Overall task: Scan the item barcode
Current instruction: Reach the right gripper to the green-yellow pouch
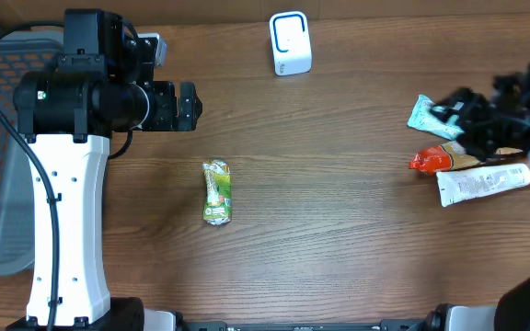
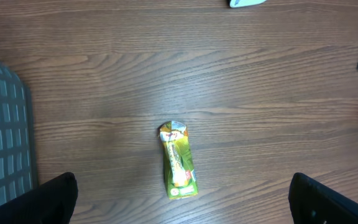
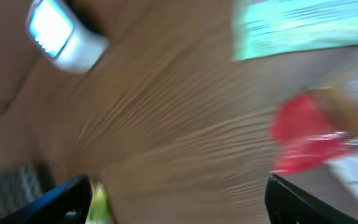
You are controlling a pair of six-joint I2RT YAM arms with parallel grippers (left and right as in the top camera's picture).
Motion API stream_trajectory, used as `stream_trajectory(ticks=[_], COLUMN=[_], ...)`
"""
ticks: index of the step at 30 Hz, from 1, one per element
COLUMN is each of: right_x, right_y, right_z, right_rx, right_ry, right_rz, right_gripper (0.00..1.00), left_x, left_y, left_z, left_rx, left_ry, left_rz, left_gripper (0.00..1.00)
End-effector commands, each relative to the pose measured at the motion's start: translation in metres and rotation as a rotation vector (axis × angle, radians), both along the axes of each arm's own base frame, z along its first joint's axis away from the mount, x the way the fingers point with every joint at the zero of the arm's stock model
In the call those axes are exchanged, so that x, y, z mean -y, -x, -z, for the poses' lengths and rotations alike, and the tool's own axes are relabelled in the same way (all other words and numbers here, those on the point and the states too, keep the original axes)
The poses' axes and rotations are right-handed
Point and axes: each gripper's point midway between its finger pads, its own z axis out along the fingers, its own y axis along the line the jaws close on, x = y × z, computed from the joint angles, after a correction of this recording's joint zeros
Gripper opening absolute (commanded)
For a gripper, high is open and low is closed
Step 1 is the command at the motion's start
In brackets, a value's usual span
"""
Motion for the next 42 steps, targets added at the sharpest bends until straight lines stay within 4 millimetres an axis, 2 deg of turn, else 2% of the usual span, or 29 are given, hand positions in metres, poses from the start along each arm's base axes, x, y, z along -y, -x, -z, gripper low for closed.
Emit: stream_trajectory(ticks=[1,2,3,5,9,14,17,20,24,31,38,42], right_x=[-0.062,-0.072,-0.101,-0.141,-0.207,-0.29,-0.327,-0.352,-0.374,-0.394,-0.39,-0.379], right_y=[0.004,0.005,0.007,0.01,0.017,0.043,0.058,0.067,0.078,0.092,0.089,0.088], right_z=[-0.013,-0.012,-0.009,-0.003,0.021,0.054,0.075,0.092,0.116,0.148,0.173,0.185], right_rx=[0.071,0.073,0.077,0.08,0.042,0.001,-0.003,0.03,0.07,0.071,0.048,0.02], right_ry=[-0.026,-0.026,-0.03,-0.038,-0.015,-0.052,-0.034,0.016,0.096,0.137,0.183,0.236], right_rz=[-0.221,-0.247,-0.324,-0.411,-0.479,-0.603,-0.648,-0.683,-0.709,-0.75,-0.736,-0.718], right_gripper=[0.91,0.91,0.91,0.91,0.91,0.9,0.9,0.9,0.9,0.9,0.89,0.85], left_x=[-0.002,-0.002,-0.002,-0.002,-0.002,-0.002,-0.002,-0.002,-0.002,-0.002,-0.002,-0.002], left_y=[-0.001,-0.001,-0.001,-0.001,-0.001,-0.001,-0.001,-0.001,-0.001,-0.001,-0.001,-0.001], left_z=[-0.001,-0.001,-0.001,-0.001,-0.001,-0.001,-0.001,-0.001,-0.001,-0.001,-0.001,-0.001], left_rx=[0.01,0.009,0.01,0.01,0.01,0.01,0.01,0.01,0.01,0.01,0.01,0.01], left_ry=[-0.013,-0.013,-0.013,-0.013,-0.013,-0.013,-0.013,-0.013,-0.013,-0.013,-0.013,-0.013], left_rz=[0.015,0.015,0.015,0.015,0.015,0.015,0.015,0.015,0.014,0.014,0.015,0.014], left_gripper=[1.0,1.0,1.0,1.0,1.0,1.0,1.0,1.0,1.0,1.0,1.0,1.0])
